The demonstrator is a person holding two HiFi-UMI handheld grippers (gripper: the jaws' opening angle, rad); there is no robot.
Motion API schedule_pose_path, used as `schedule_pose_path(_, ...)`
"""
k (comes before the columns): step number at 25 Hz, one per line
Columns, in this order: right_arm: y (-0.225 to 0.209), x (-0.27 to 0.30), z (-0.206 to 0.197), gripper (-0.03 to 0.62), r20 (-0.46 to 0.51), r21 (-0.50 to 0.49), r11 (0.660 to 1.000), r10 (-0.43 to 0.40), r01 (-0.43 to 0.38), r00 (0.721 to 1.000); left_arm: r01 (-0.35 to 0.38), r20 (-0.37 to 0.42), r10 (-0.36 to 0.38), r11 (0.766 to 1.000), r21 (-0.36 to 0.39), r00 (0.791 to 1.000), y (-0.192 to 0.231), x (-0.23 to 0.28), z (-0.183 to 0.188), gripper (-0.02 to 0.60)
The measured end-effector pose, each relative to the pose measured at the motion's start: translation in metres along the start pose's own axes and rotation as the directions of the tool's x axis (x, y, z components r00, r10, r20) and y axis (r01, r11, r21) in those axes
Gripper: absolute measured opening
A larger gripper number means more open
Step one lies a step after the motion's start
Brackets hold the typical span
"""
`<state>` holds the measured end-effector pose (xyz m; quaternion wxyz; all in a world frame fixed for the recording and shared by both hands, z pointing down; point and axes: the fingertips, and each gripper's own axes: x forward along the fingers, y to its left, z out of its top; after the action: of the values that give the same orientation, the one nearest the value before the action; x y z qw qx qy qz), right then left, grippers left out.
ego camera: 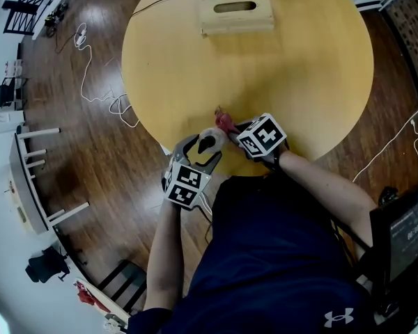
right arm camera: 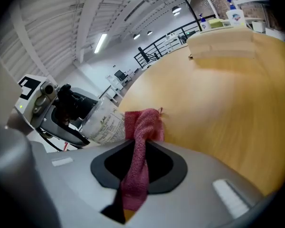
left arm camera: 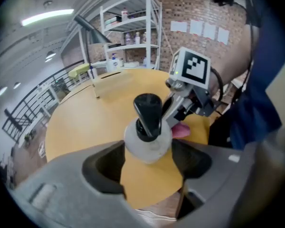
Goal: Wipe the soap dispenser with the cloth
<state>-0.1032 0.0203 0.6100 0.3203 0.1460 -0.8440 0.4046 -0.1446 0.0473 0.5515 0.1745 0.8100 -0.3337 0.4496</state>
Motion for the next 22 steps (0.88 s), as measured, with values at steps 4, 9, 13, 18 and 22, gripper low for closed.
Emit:
schedule_pose_path(4, 0.002, 0.0, -0.004, 0.071, -0.011, 0.003, 1.0, 0.015, -0.015, 1.0, 0.037, -0.05, -0.03, 0.987, 0.154, 0.998, 0.002, 0.001, -0.004, 0.311)
schedule_pose_path(9, 0.032, -0.03, 0.029, 0.071, 0.101, -0.095, 0.994, 0.07, -0.061, 0.992, -0.038, 0.093, 0.069, 0.952, -0.305, 0.993, 0.011, -0.021, 0.01, 0.337)
schedule_pose_path(13, 0.035, -0.033, 0.035, 0.071, 0.121, -0.133, 0.989, 0.076, -0.06, 0.99, -0.117, 0.049, 0.136, 0.953, -0.279, 0.989, 0.007, -0.013, 0.004, 0.301)
schedule_pose_path(18, 0.01, -0.004, 0.016, 0.071, 0.028, -0.085, 0.996, 0.012, -0.01, 1.0, -0.073, 0.033, 0.078, 0.989, -0.129, 0.996, 0.011, -0.007, 0.002, 0.302)
schedule_pose_path(22, -0.002, 0.006, 0.0, 0.071, -0.016, -0.058, 0.998, -0.009, 0.008, 1.0, 0.023, -0.027, -0.02, 0.992, 0.126, 0.999, 0.011, -0.001, 0.003, 0.302)
